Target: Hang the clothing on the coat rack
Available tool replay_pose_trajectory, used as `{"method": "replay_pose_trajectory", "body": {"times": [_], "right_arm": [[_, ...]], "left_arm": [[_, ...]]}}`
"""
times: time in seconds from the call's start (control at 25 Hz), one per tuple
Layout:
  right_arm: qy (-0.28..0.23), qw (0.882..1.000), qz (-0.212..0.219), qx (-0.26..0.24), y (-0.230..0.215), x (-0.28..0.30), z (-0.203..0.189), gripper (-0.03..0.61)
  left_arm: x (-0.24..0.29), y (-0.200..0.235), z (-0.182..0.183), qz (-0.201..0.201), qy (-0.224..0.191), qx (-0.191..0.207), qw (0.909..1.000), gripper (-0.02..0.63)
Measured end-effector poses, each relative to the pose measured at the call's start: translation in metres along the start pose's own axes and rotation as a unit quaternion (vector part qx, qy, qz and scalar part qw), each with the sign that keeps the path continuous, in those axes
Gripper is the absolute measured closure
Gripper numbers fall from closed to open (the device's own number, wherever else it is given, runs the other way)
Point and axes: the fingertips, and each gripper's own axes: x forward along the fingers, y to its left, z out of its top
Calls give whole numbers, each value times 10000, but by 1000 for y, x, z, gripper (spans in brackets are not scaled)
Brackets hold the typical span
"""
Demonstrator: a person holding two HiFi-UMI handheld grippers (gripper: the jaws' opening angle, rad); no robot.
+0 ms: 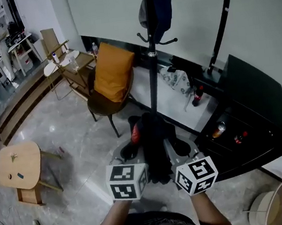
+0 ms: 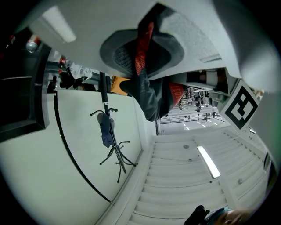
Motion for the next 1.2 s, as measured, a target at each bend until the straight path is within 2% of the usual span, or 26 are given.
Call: {"method": "replay_pose_trajectory", "body": {"times": [0.36, 0.8, 1.2], "right_arm": [[88, 9993, -376, 6, 4, 66, 6, 552], [125, 9968, -790, -78, 28, 128, 21, 552], [100, 9933, -1142, -128, 40, 161, 29, 552]], "left_arm": [[39, 59, 15, -393, 77, -10, 9992, 583], [57, 125, 37, -805, 15, -11, 9968, 583], [71, 162, 46, -1113, 15, -7, 9938, 583]]}}
